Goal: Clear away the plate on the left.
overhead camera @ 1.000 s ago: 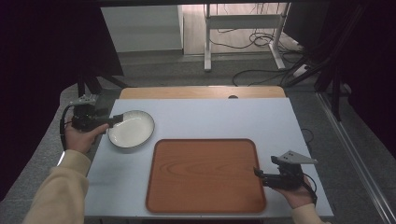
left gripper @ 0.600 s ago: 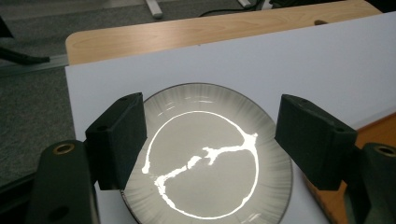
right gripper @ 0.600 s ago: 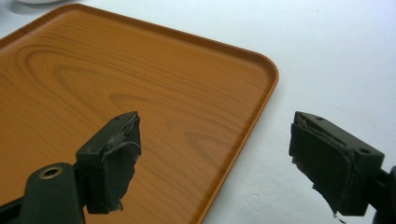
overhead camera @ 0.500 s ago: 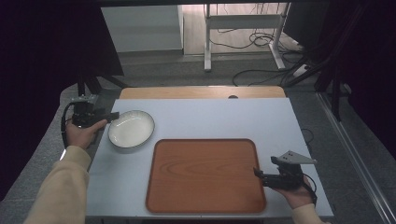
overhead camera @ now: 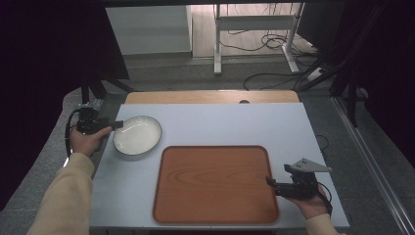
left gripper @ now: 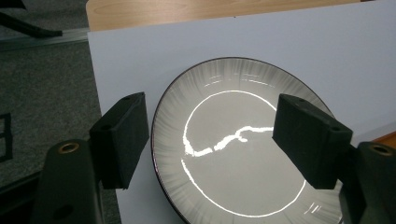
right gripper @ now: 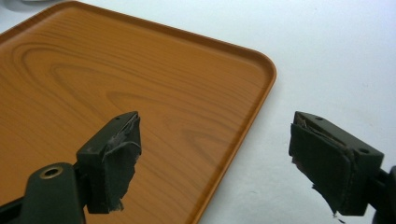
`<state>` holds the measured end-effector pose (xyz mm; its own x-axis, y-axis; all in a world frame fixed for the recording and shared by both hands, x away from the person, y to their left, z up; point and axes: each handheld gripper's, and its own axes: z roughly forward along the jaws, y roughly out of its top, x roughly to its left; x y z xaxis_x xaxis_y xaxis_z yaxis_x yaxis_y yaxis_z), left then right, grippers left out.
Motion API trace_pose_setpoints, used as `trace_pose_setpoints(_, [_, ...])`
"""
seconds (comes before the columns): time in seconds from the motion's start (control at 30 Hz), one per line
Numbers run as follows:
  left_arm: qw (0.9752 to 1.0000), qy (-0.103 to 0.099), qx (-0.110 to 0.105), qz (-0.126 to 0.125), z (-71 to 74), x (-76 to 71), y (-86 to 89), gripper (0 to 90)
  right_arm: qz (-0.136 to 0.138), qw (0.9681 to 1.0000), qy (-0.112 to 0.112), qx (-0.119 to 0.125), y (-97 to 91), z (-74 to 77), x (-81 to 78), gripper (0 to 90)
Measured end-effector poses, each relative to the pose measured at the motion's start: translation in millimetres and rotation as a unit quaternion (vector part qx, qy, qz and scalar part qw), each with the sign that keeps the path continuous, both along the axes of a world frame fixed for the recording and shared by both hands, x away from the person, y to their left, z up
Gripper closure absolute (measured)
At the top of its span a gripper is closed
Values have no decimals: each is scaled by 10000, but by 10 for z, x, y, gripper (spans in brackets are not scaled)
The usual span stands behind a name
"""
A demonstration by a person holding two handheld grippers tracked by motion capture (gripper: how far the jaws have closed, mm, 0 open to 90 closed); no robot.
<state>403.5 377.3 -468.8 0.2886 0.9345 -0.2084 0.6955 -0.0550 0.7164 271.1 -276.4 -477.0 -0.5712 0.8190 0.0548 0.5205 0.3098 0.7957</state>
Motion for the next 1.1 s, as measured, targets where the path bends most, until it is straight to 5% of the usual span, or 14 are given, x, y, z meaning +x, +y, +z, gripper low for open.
trace_pose_setpoints(0.17, [9998,84,-135,95,-90,28,22,292,-6,10000,15,-21,-3,-8,0,173])
trace_pose_setpoints(0.8, [9989,416,-79,224,-383,103,92,290,79,9999,72,-96,23,-30,3,173])
trace_pose_setpoints(1.1, [9982,527,-244,122,-500,121,99,387,88,9998,114,-124,26,-44,2,173])
